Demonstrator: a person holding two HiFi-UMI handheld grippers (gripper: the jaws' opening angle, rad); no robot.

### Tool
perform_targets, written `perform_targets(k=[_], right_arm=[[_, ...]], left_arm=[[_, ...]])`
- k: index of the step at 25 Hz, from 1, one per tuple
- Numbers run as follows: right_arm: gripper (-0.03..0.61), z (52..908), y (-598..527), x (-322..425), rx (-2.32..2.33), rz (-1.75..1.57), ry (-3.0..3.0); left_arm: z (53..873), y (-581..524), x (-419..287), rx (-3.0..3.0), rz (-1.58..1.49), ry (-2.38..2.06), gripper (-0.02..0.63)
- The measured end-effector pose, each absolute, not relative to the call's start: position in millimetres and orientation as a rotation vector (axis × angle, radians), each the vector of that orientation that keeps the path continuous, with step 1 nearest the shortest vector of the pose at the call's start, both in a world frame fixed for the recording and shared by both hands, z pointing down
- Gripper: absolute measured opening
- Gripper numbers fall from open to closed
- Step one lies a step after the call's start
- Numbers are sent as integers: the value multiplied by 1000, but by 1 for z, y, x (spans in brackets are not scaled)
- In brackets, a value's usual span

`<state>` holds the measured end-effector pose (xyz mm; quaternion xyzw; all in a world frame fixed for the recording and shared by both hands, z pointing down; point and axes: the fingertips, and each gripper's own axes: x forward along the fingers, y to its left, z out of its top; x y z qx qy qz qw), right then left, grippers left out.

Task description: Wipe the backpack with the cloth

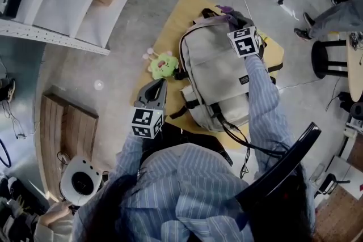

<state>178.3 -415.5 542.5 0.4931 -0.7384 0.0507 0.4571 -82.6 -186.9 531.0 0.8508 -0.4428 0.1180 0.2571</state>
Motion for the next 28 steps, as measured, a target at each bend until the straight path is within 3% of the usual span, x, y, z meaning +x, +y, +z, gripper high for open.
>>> perform_targets(k=[18,28], right_arm=[[41,561,-353,6,783,-70,-2145],[41,568,-334,-49,645,-120,-2173]], left_arm=[[545,-168,-99,2271,349,-1204,6],[553,-159,-117,2232,364,-1239,6]])
